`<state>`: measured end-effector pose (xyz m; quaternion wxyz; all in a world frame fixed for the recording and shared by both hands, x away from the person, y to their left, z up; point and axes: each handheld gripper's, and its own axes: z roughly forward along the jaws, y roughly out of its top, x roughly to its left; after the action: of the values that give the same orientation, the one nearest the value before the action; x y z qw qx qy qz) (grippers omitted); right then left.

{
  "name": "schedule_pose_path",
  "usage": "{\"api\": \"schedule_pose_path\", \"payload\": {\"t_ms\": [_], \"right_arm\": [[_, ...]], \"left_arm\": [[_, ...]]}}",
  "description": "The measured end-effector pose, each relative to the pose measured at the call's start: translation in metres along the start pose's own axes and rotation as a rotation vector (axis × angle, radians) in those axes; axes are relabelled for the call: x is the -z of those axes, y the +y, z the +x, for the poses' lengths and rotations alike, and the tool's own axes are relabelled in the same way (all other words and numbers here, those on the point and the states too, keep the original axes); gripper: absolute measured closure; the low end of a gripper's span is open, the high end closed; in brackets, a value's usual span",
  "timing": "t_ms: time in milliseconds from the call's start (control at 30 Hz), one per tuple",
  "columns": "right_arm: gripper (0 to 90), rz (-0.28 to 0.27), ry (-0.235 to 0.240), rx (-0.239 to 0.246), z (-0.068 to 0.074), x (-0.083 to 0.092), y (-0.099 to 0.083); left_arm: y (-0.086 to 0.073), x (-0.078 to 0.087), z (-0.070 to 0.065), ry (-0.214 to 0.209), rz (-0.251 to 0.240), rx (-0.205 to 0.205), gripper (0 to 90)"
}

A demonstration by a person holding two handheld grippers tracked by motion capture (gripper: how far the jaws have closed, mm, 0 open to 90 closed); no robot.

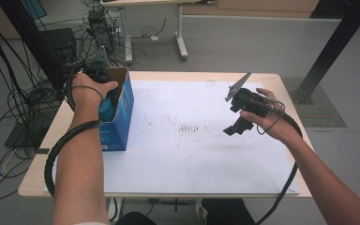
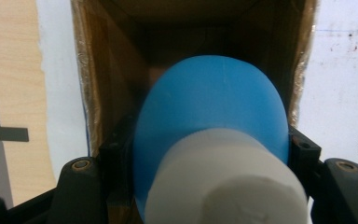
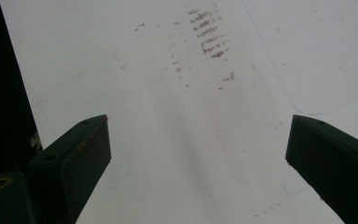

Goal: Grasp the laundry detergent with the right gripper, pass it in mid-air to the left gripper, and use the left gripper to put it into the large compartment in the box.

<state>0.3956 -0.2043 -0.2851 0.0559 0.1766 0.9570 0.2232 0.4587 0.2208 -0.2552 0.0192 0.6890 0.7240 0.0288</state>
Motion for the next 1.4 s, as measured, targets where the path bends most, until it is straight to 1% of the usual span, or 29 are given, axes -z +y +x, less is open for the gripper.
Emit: {"api": "schedule_pose_path", "payload": {"t_ms": [133,233,333,433,500,667,833,1233,1400], "right_arm": [[6.4,-0.003,-0.005,-0.008,-0.002,0.002,-0.004],[6.4,-0.003,-0.009,-0.019,-0.004,0.004,-0.008],[6.4,-0.006,-0.016,-0.027,-0.005,0.006,-0.009],[6.3,-0.003,-0.018,-0.025,-0.006,0.006,-0.01],[6.3,-0.004,-0.016,-0.03,-0.006,0.006,-0.011],[6.4,-0.001,-0.017,-0.034,-0.007,0.006,-0.011],[6.4,-0.003,-0.022,-0.038,-0.008,0.008,-0.011],[6.3,0.0,-0.022,-0.036,-0.009,0.011,-0.01],[6.4,0.0,-0.024,-0.036,-0.009,0.012,-0.01]], "left_arm": [[-0.001,-0.005,0.004,-0.008,-0.003,0.003,36.8],[-0.001,-0.01,0.005,0.004,0.004,-0.001,36.9],[-0.002,-0.014,0.006,0.021,0.015,-0.014,36.8],[-0.002,-0.018,0.007,0.02,0.025,-0.021,36.8],[-0.003,-0.021,0.008,0.017,0.019,-0.018,36.8],[-0.003,-0.021,0.01,0.013,0.015,-0.017,36.7],[-0.002,-0.022,0.009,0.015,0.014,-0.013,36.5],[-0.001,-0.022,0.007,0.02,0.013,-0.008,36.2],[-0.002,-0.022,0.009,0.017,0.01,-0.005,36.1]]}}
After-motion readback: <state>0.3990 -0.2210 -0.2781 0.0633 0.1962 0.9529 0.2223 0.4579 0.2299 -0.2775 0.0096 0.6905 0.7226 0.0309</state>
